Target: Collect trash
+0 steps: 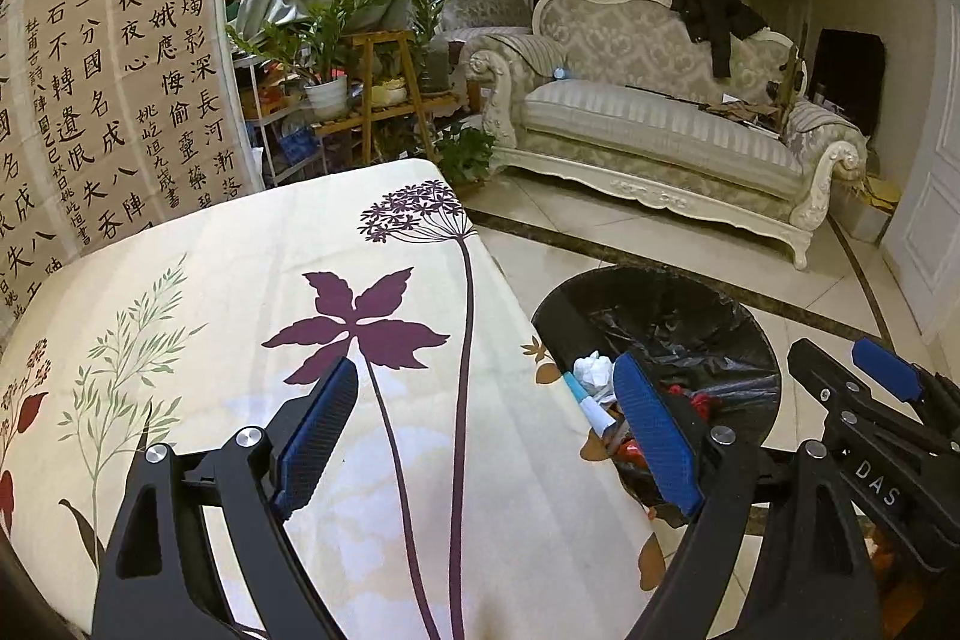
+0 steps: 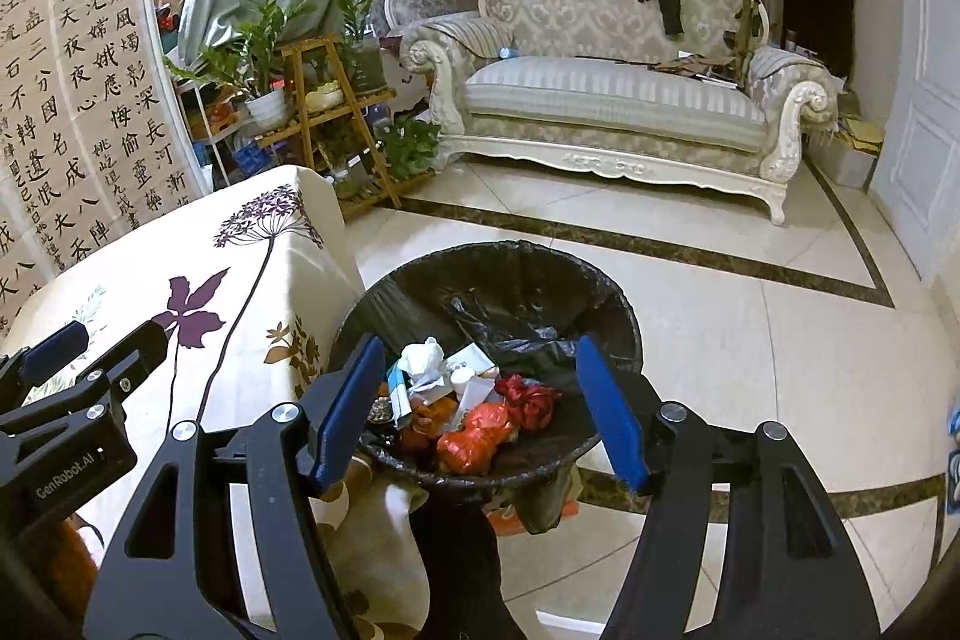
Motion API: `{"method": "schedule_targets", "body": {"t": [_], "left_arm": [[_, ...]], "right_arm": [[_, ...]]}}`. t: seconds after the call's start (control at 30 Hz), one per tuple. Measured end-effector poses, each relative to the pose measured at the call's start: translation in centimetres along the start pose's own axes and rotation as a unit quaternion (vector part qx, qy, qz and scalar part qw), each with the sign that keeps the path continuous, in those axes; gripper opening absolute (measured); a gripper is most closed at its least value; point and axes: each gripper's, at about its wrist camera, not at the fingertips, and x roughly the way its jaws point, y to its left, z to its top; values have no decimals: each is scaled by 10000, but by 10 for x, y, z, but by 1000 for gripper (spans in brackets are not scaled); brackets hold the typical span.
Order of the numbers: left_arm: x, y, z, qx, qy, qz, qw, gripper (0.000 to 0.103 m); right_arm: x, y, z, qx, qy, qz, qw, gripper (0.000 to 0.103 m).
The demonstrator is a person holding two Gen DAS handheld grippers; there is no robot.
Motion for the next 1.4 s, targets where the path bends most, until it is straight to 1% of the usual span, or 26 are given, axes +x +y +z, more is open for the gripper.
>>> {"method": "schedule_targets", "body": {"t": [1.4], "left_arm": [[-4, 1, -1, -12, 12, -22, 10000, 84]], "right_arm": [[-1, 2, -1, 1, -10, 0, 10000, 65]]}}
